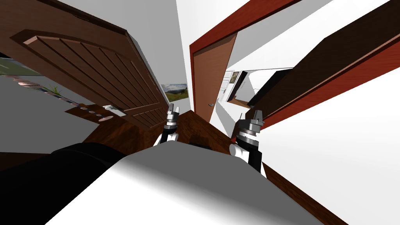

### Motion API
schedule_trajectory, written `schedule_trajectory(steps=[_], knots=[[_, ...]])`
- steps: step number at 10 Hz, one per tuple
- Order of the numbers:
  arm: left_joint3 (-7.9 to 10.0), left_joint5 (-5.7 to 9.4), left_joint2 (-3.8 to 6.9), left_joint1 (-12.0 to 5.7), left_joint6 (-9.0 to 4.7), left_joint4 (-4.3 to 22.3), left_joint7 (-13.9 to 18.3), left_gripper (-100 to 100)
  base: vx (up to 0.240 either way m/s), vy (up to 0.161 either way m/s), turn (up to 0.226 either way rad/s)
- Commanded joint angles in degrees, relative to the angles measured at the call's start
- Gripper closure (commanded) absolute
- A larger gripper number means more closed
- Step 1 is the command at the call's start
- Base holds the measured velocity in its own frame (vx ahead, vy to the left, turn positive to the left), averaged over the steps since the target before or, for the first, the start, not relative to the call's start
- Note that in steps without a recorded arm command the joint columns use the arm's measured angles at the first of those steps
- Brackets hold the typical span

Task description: Push the door open

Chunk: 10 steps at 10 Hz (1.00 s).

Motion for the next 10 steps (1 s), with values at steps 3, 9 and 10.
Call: schedule_trajectory(steps=[3,9,10], knots=[[-0.76,0.05,1.09,-1.44,-0.57,4.33,0.13,-100,0.113,-0.024,-0.068],[-2.0,0.14,2.32,-3.77,-1.5,11.34,0.34,-100,0.139,0.011,-0.053],[-2.17,0.15,2.47,-4.1,-1.63,12.33,0.37,-100,0.08,0.0,-0.052]])
